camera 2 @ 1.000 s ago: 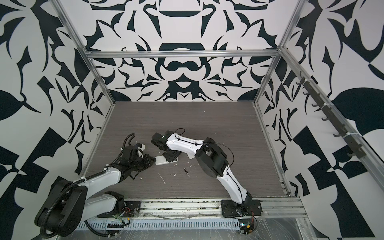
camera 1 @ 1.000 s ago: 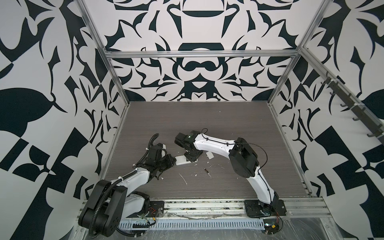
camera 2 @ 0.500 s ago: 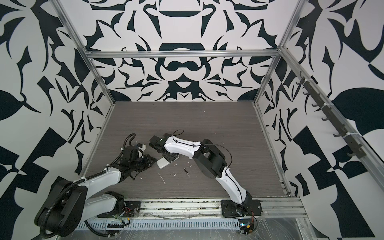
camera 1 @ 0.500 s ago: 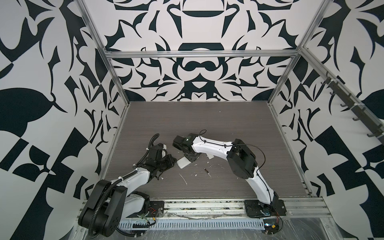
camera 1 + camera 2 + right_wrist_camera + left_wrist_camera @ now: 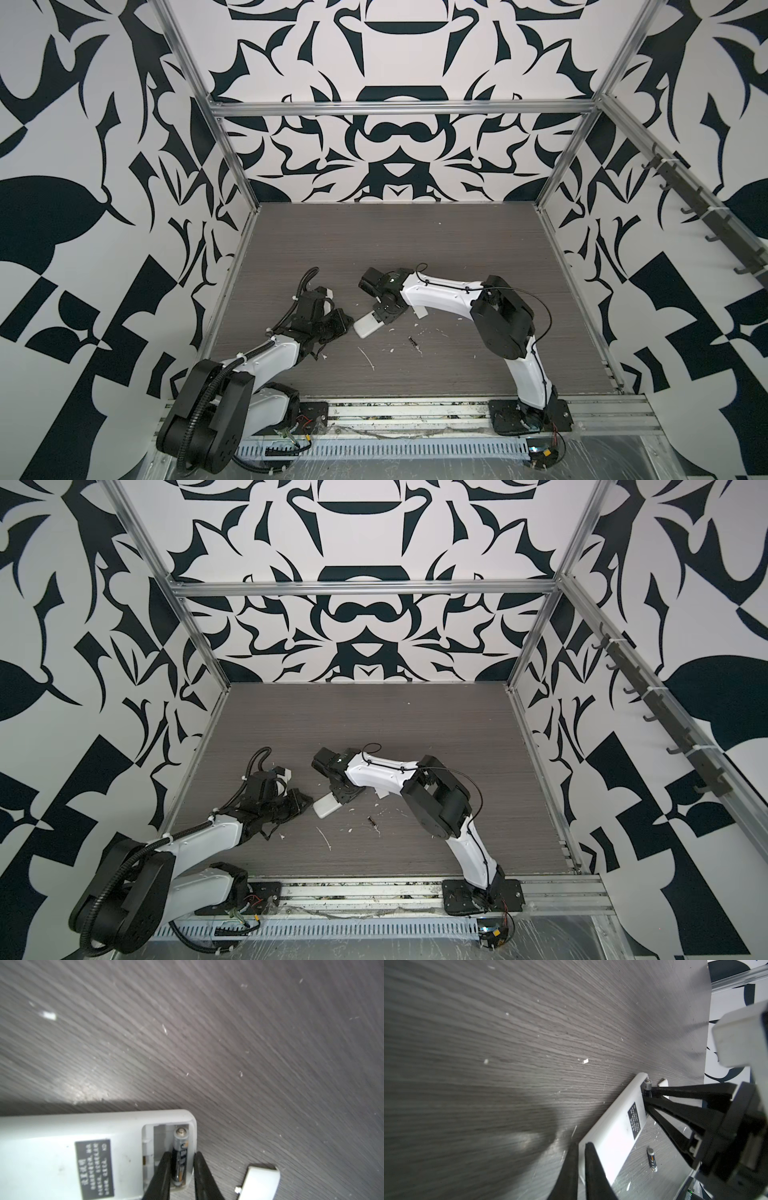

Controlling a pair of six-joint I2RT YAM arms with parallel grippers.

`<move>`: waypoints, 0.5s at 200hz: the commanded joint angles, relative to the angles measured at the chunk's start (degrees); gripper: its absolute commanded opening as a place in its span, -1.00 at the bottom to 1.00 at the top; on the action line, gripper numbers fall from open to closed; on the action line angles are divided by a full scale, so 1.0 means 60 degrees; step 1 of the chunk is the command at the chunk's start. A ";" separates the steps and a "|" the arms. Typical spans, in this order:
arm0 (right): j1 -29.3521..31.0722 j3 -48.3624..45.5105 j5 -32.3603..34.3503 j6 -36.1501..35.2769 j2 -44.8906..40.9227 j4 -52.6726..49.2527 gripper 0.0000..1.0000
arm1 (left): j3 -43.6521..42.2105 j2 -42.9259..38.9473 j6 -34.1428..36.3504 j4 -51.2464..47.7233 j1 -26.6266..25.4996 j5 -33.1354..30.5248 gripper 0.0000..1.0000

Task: Load the batteries into the remote control

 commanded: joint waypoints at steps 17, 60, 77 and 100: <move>0.0004 0.0263 -0.0278 0.0028 0.0036 0.0222 -0.52 | -0.0060 0.0045 0.0122 -0.0071 -0.0015 -0.0060 -0.74; 0.0010 0.0464 0.0278 -0.0158 0.0296 0.0103 -0.56 | -0.0043 0.0090 0.0121 -0.0086 -0.0010 -0.0085 -0.74; 0.0014 0.0352 0.0451 -0.0193 0.0224 0.0177 -0.67 | -0.0019 0.0149 0.0114 -0.0088 -0.0015 -0.0082 -0.74; 0.0054 0.0184 0.0518 -0.0218 0.0108 0.0361 -0.79 | -0.0009 0.0170 0.0117 -0.0100 -0.0011 -0.0077 -0.75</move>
